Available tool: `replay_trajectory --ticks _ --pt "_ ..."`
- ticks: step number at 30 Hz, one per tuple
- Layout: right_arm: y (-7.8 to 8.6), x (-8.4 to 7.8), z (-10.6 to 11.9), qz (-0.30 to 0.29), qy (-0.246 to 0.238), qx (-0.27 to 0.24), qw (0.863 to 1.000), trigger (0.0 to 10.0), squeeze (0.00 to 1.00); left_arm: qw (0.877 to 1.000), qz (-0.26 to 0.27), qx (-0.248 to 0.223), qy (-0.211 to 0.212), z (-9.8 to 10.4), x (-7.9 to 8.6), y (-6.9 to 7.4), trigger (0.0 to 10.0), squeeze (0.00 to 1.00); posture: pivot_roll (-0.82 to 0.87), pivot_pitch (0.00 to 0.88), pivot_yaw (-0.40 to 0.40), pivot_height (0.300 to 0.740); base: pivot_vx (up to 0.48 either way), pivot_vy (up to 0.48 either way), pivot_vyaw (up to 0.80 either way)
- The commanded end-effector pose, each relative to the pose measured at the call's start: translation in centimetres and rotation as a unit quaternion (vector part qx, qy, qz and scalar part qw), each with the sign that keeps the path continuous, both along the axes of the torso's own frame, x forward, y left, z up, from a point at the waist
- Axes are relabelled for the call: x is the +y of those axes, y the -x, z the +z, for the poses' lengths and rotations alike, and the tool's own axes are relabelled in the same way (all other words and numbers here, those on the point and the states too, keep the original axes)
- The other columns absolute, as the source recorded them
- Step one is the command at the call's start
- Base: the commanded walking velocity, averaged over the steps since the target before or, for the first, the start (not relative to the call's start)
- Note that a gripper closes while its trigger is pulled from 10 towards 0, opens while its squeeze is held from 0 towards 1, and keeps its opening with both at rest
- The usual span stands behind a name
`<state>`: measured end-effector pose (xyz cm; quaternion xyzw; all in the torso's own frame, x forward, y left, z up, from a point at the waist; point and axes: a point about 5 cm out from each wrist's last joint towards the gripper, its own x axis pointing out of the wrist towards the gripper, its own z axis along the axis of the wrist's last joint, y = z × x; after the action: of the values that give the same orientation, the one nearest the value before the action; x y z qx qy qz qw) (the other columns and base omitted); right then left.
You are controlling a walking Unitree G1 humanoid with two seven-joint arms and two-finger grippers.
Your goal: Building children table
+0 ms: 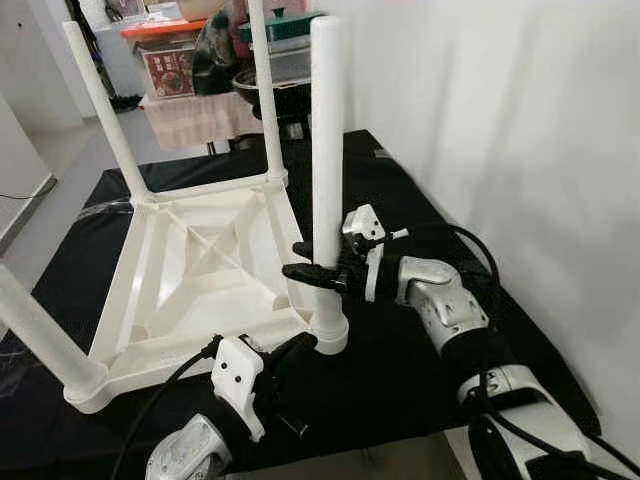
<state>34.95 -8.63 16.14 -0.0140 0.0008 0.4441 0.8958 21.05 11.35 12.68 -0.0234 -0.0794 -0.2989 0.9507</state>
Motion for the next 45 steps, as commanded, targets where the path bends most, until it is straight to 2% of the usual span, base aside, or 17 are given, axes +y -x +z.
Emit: replay_trajectory --ticks 1,2,4,6,7,12,14,15,16,17,19,23,25,26,37,38,45 --pt "2.4 -1.5 -4.6 -0.241 0.015 0.092 0.966 0.0 0.00 1.000 0.010 0.005 -0.010 0.0 0.9 0.1 10.0 0.00 -0.07 0.000 0.060 0.740 0.000 0.000 0.00" --pt "2.4 -1.5 -4.6 -0.241 0.015 0.092 0.966 0.0 0.00 1.000 0.010 0.005 -0.010 0.0 0.9 0.1 10.0 0.00 -0.07 0.000 0.060 0.740 0.000 0.000 0.00" --pt "4.4 -1.0 -5.6 -0.286 0.014 0.116 0.951 0.0 0.00 1.000 0.014 0.006 -0.009 0.0 1.2 0.2 10.0 0.00 -0.07 0.000 0.060 0.740 0.000 0.000 0.00" --pt "5.9 2.0 -6.1 -0.216 0.022 0.110 0.970 0.0 0.00 1.000 0.011 0.008 -0.009 -0.1 1.2 -0.1 10.0 0.00 -0.09 0.000 0.076 0.740 0.000 0.000 0.00" --pt "5.6 2.7 -5.9 -0.199 0.020 0.101 0.975 0.0 0.00 1.000 0.004 0.007 -0.010 -0.1 0.9 -0.3 10.0 0.00 -0.09 0.000 0.085 0.740 0.000 0.000 0.00" --pt "4.0 2.8 -4.8 -0.197 0.018 0.082 0.977 0.0 0.00 1.000 -0.008 0.002 -0.009 0.1 0.4 -0.6 10.0 0.00 -0.09 0.000 0.085 0.740 0.000 0.000 0.00" --pt "3.3 2.3 -4.2 -0.217 0.028 0.073 0.973 10.0 0.00 1.000 -0.003 0.002 -0.009 0.1 0.5 -0.7 10.0 0.00 -0.09 0.000 0.083 0.740 0.000 0.000 0.00" --pt "3.3 2.3 -4.2 -0.217 0.028 0.073 0.973 10.0 0.00 1.000 -0.003 0.002 -0.009 0.1 0.5 -0.7 10.0 0.00 -0.09 0.000 0.083 0.740 0.000 0.000 0.00" --pt "3.0 2.7 -2.8 -0.174 0.016 0.065 0.982 10.0 1.00 1.000 0.002 0.002 -0.007 0.0 0.7 -0.8 10.0 0.00 -0.09 0.000 0.079 0.740 0.000 0.000 0.00" --pt "3.0 2.7 -2.8 -0.174 0.016 0.065 0.982 10.0 1.00 1.000 0.002 0.002 -0.007 0.0 0.7 -0.8 10.0 0.00 -0.09 0.000 0.079 0.740 0.000 0.000 0.00" --pt "2.9 3.2 -1.0 -0.078 0.009 0.039 0.996 10.0 1.00 1.000 0.004 0.002 -0.006 0.0 0.6 -0.8 10.0 0.00 -0.08 0.000 0.076 0.740 0.000 0.000 0.00" --pt "2.2 2.6 0.7 0.063 0.015 -0.003 0.998 10.0 1.00 1.000 0.005 0.001 -0.007 0.0 0.6 -0.9 10.0 0.00 -0.06 0.000 0.065 0.740 0.000 0.000 0.00" --pt "2.2 2.6 0.7 0.063 0.015 -0.003 0.998 10.0 1.00 1.000 0.005 0.001 -0.007 0.0 0.6 -0.9 10.0 0.00 -0.06 0.000 0.065 0.740 0.000 0.000 0.00" --pt "1.7 1.5 0.9 0.151 0.028 0.005 0.988 10.0 0.00 1.000 0.007 -0.001 -0.007 0.1 0.6 -0.9 10.0 0.00 -0.03 0.000 0.042 0.740 0.000 0.000 0.00" --pt "-0.4 -0.4 0.8 0.191 0.065 0.046 0.978 10.0 0.00 1.000 0.025 -0.001 -0.011 0.0 1.0 -0.5 10.0 0.00 0.01 0.000 0.020 0.740 0.000 0.000 0.00" --pt "-0.8 -0.7 0.9 0.188 0.064 0.057 0.978 0.0 0.00 1.000 0.028 0.000 -0.011 -0.1 1.1 -0.3 10.0 0.00 0.02 0.000 0.016 0.740 0.000 0.000 0.00" --pt "-0.8 -2.7 -0.6 0.150 0.052 0.083 0.984 0.0 0.00 0.999 0.031 0.005 -0.013 -0.2 1.2 0.2 10.0 0.00 0.02 0.000 0.015 0.740 0.000 0.000 0.00"
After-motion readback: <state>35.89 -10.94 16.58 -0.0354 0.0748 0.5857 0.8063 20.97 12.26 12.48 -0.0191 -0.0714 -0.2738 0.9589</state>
